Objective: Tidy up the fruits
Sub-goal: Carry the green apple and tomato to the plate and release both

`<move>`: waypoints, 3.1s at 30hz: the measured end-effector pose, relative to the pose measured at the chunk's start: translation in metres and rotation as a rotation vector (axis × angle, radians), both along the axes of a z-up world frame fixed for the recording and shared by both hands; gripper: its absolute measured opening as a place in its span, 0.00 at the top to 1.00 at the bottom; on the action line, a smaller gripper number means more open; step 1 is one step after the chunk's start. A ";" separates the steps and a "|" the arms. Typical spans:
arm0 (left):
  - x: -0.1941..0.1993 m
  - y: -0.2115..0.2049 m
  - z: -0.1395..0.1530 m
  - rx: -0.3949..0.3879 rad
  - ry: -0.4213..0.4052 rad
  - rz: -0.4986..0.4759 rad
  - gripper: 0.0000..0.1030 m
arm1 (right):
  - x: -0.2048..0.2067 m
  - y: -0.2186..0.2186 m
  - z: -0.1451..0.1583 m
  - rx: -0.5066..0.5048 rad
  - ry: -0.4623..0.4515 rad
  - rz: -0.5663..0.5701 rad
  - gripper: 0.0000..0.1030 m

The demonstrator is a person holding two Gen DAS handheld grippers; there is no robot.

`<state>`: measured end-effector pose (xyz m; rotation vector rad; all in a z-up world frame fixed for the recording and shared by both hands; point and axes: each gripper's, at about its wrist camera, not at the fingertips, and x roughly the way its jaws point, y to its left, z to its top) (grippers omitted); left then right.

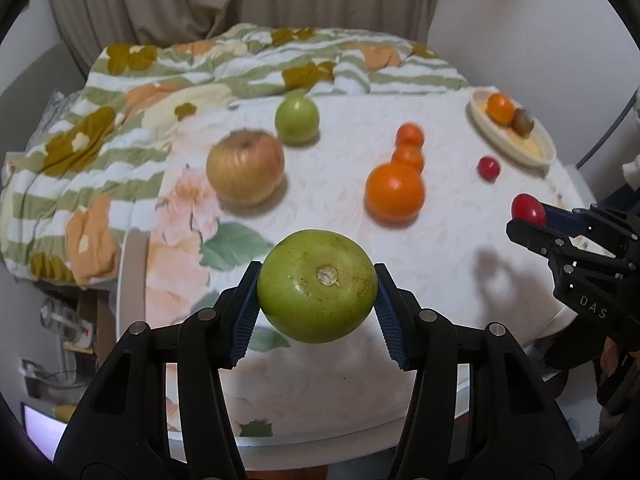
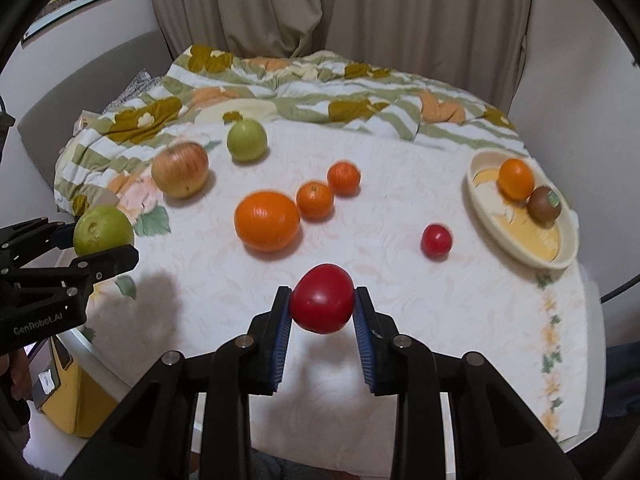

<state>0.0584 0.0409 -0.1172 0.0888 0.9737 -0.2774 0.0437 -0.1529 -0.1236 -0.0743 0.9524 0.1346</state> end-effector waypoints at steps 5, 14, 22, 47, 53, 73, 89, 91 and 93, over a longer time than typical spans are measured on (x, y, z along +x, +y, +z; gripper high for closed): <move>0.001 -0.008 0.032 -0.008 -0.061 -0.029 0.41 | -0.004 -0.006 0.028 -0.002 -0.027 -0.008 0.73; 0.007 -0.039 0.070 -0.028 -0.114 -0.042 0.41 | -0.007 -0.034 0.064 -0.019 -0.088 -0.022 0.73; 0.019 -0.094 0.090 -0.067 -0.143 -0.003 0.41 | 0.006 -0.091 0.073 0.004 -0.098 -0.007 0.73; 0.120 -0.295 0.053 -0.119 -0.042 0.007 0.41 | 0.081 -0.284 0.048 0.030 -0.049 0.008 0.73; 0.150 -0.324 0.021 -0.109 0.039 -0.071 0.41 | 0.091 -0.299 0.027 0.047 0.003 -0.050 0.73; 0.184 -0.373 -0.043 0.065 0.109 -0.296 0.41 | 0.105 -0.308 0.000 0.065 0.065 -0.191 0.73; 0.167 -0.358 0.001 0.047 0.013 -0.246 0.00 | 0.098 -0.322 0.013 0.077 0.037 -0.201 0.73; 0.161 -0.348 0.008 0.047 0.010 -0.217 0.00 | 0.098 -0.322 0.015 0.074 0.031 -0.182 0.73; 0.157 -0.340 0.012 0.048 0.009 -0.191 0.00 | 0.100 -0.321 0.017 0.068 0.025 -0.156 0.73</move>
